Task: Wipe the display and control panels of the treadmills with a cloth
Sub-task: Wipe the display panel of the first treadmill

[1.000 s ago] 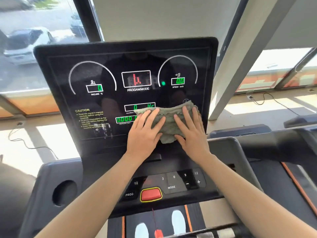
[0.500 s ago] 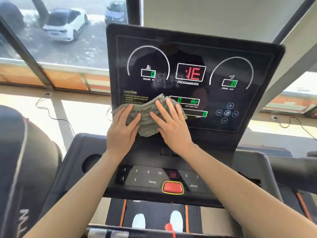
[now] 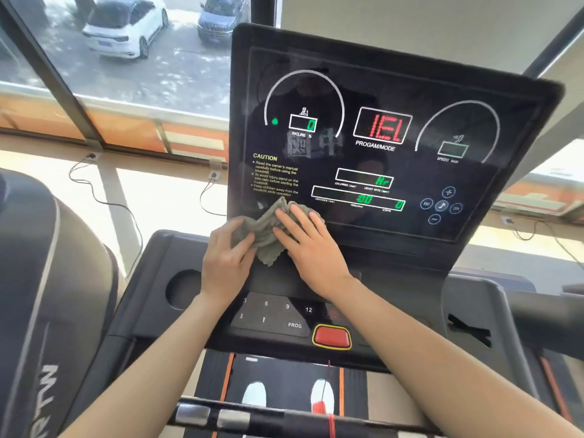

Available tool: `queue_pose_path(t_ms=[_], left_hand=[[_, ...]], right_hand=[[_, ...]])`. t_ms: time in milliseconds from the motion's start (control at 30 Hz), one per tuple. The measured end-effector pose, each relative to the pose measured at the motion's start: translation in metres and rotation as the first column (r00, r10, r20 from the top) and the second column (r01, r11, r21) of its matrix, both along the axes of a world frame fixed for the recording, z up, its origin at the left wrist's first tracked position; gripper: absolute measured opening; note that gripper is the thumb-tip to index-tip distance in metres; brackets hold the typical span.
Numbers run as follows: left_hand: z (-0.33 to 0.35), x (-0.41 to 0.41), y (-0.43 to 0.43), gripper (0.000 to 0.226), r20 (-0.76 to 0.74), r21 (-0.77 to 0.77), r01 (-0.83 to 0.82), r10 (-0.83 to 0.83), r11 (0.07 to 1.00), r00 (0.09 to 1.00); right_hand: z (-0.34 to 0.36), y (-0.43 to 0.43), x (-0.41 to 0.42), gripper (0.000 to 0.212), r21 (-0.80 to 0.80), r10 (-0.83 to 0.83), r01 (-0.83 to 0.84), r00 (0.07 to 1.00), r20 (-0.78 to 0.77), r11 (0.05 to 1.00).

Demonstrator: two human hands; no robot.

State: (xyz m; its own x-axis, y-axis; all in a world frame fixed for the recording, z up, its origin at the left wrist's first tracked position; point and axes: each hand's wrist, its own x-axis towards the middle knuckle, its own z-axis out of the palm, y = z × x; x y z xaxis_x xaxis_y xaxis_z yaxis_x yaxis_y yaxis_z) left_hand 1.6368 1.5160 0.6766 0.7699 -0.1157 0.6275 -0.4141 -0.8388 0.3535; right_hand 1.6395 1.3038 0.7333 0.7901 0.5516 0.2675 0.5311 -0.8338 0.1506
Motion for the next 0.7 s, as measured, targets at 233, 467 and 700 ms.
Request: queue_pose_path(t_ms=[233, 467, 700], left_hand=[[0.014, 0.001, -0.051, 0.022, -0.009, -0.038, 0.143, -0.143, 0.989, 0.99], [0.022, -0.001, -0.113, 0.018, 0.046, 0.1, 0.261, -0.267, 0.96, 0.963], [0.029, 0.0, -0.182, 0.016, 0.014, 0.111, 0.387, -0.391, 0.915, 0.92]], right_hand=[[-0.012, -0.051, -0.031, 0.056, 0.192, -0.189, 0.189, 0.982, -0.018, 0.963], [-0.02, -0.112, -0.058, 0.048, 0.326, -0.324, 0.321, 0.945, -0.045, 0.889], [-0.023, -0.172, -0.069, 0.027, 0.475, -0.454, 0.376, 0.889, 0.056, 0.796]])
